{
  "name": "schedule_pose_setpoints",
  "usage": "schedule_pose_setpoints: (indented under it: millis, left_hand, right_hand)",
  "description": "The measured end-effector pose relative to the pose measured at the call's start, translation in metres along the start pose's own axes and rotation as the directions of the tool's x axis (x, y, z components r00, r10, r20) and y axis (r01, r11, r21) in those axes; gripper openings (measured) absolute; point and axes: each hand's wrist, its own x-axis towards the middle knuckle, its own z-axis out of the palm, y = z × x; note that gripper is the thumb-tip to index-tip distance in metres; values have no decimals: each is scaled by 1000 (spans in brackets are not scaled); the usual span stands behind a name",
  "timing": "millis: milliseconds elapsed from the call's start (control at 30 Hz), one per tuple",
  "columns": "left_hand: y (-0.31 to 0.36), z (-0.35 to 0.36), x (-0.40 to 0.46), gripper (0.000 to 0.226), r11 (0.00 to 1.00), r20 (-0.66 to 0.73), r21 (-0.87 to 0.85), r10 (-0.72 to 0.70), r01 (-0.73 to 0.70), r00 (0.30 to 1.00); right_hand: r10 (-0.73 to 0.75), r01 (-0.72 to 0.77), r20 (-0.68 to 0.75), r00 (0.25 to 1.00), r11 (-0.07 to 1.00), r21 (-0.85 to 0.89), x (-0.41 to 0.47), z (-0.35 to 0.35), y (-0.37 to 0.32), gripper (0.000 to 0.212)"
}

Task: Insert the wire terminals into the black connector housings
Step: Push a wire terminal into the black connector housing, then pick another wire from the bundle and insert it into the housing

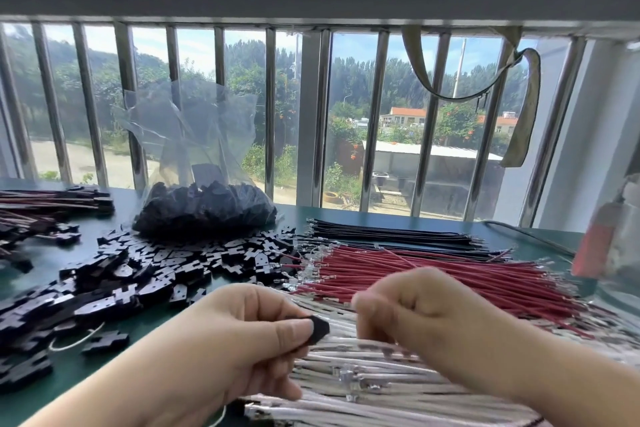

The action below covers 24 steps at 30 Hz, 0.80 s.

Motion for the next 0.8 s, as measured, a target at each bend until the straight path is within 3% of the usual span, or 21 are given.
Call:
schedule_pose_setpoints:
  millis: [100,200,367,433,500,567,667,733,800]
  left_hand:
    - [-4,-8,4,7,993,-103,107,-32,43,994]
    - [-10,-14,10,20,986,-158,164,-6,32,987]
    - [-7,-17,9,18,990,-143,143,7,13,990]
    - [-6,-18,7,8,992,-124,128,-1,17,992]
    - [-4,-19,5,15,992,-108,128,-3,17,994]
    - [-3,-21,4,20,992,-111,122,-4,18,994]
    - [-1,-24,3,18,988,-88,150,-31,44,996]
    - [1,-30,3,20,978,-38,201,-54,60,998]
    - [4,-36,2,31,959,-3,274,-69,67,998]
  right_hand:
    - [88,-134,-264,961,977,-163,14,-3,25,44]
    - [52,-136,-204,978,897,-420,17,4,45,22]
    - [18,-138,-317,948,922,-361,13,7,42,17]
    - [-25,-123,-353,935,913,-389,10,4,40,24]
    - [-73,-99,-359,931,893,-438,7,3,36,22]
    - [-66,-83,-375,925,927,-367,5,6,31,15]
    - [27,-61,-375,927,995,-80,2,9,22,44]
    - [41,-46,-307,951,999,-8,2,7,19,55]
    - [44,-38,-245,968,999,29,1,6,10,38]
